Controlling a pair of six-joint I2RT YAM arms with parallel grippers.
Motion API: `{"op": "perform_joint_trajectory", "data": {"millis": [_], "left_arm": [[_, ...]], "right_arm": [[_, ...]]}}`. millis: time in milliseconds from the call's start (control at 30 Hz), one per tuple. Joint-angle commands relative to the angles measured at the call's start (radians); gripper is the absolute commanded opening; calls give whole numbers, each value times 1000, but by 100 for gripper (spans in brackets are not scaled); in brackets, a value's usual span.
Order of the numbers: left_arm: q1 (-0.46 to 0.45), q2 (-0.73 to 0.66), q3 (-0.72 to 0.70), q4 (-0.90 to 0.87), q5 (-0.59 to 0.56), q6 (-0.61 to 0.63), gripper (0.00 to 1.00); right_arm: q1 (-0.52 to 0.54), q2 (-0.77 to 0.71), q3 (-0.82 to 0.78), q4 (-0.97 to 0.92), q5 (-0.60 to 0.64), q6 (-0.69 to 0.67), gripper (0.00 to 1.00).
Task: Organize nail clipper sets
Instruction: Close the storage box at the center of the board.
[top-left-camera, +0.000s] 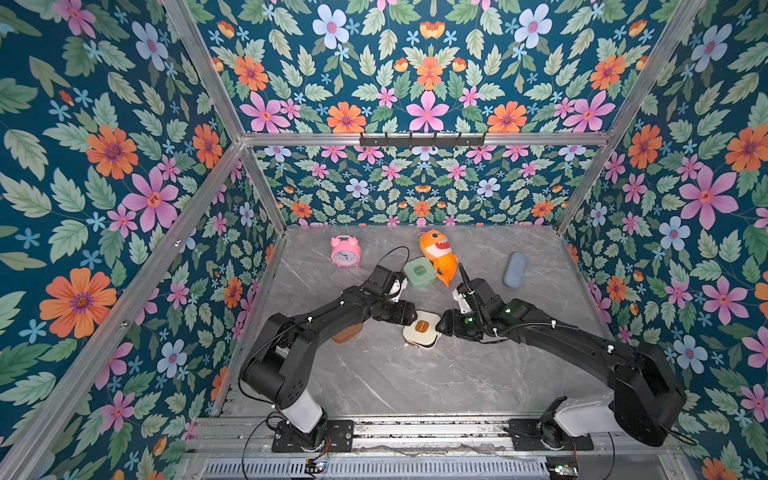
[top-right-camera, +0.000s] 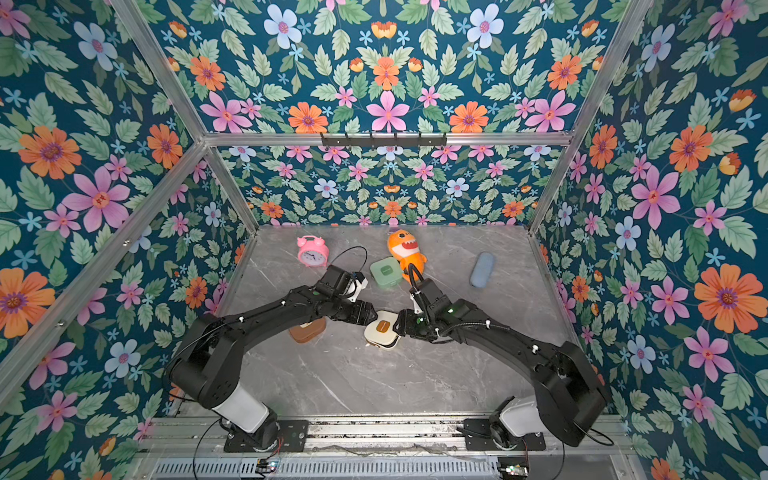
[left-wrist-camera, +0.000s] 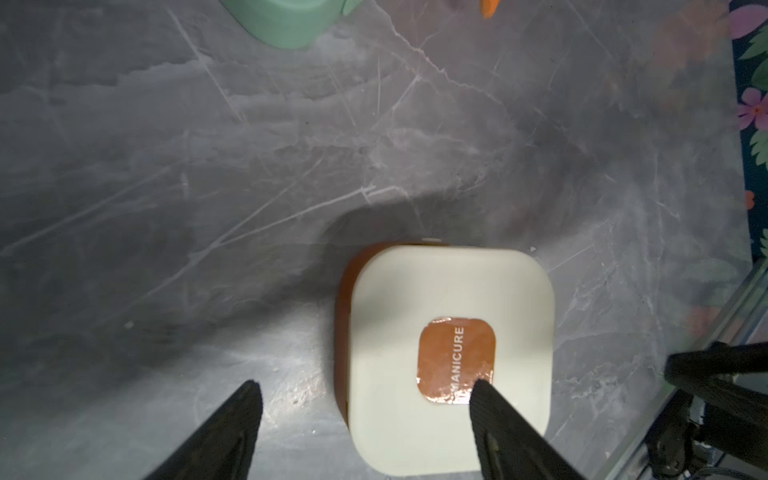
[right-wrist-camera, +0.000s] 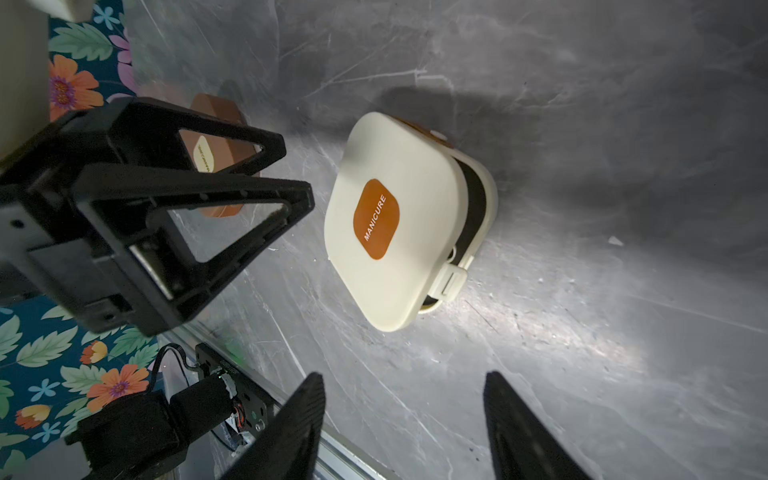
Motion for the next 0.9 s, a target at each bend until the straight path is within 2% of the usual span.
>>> {"op": "perform_joint_trajectory", "data": {"millis": [0,133,433,567,867], "left_arm": [[-12,40,8,22,8,30,81],[-36,87,8,8,-18,43,74],[-82,159,4,-49,-138,26,47],[-81,151,-22,-25,-131,7,45],[-82,139,-47,-15,-130,0,43]], "right_arm": [[10,42,12,63,-17,50,60],[12,81,14,71,-5,70,57],[14,147,-3,122,-18,115,47],[14,177,-11,141,-20,135,45],[14,160,-19,96,69,137,46]]}}
